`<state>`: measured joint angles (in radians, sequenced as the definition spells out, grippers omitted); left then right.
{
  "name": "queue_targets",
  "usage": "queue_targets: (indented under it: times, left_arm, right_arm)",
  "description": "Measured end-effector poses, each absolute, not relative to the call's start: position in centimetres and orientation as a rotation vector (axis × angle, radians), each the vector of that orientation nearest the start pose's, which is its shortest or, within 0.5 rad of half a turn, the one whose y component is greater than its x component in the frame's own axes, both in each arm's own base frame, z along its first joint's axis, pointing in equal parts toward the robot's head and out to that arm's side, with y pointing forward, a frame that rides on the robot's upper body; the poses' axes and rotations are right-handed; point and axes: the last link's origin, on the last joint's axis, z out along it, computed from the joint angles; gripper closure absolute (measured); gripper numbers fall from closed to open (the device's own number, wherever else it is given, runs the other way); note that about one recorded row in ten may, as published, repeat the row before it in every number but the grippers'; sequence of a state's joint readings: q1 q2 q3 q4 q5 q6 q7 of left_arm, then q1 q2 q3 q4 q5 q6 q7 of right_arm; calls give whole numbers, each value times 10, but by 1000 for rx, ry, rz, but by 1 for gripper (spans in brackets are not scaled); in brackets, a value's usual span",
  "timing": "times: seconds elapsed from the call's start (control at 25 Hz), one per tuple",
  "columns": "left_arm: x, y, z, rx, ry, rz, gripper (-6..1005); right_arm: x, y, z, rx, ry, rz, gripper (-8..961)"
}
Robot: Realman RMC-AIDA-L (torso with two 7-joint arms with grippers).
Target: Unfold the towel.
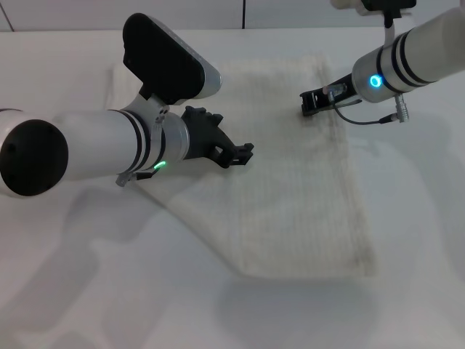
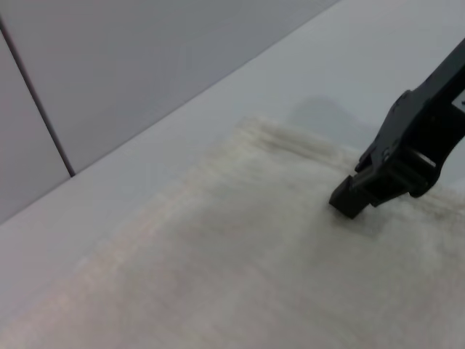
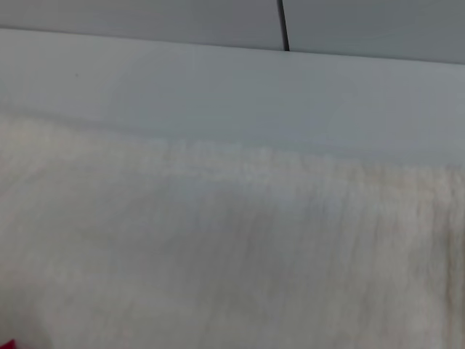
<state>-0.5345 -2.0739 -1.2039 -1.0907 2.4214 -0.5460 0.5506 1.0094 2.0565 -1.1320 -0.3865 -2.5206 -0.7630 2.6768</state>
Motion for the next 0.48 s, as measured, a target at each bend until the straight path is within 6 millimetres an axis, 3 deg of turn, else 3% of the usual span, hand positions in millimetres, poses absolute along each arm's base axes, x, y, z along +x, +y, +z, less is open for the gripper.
queue_targets:
  times: [0.48]
  left_arm:
    - [-175,374,-114,-2476,-515,50,258]
  right_arm:
    - [207,454,-59,-2175,1325,-82,916]
